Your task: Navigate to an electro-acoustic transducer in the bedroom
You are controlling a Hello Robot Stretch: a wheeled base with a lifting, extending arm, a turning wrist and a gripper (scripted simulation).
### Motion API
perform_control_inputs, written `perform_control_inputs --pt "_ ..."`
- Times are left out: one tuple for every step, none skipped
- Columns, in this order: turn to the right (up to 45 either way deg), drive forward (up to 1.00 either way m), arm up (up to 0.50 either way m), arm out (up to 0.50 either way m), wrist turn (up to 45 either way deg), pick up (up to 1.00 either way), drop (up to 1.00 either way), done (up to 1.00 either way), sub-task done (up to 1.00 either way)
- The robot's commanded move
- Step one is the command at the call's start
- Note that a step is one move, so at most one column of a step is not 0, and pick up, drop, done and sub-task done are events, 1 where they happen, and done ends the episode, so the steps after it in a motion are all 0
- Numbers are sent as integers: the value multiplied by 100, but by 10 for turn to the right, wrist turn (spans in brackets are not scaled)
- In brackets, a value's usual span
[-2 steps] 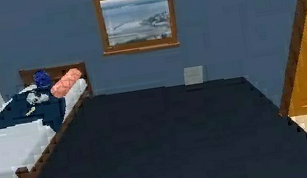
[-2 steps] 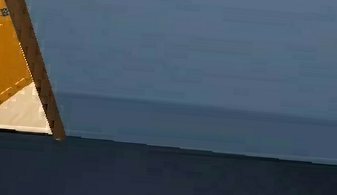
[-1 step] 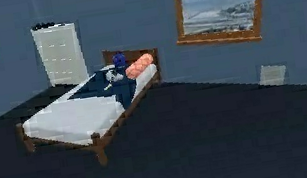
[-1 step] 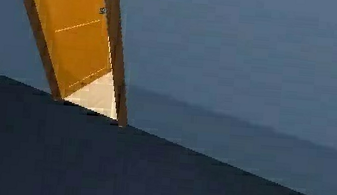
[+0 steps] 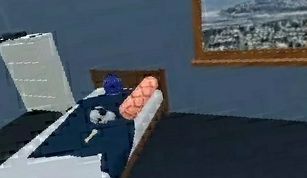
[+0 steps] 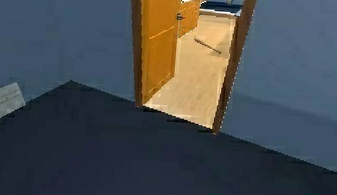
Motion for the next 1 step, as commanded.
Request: perform_control_inputs --pt "-30 0 0 0 0 0 0 0 0"
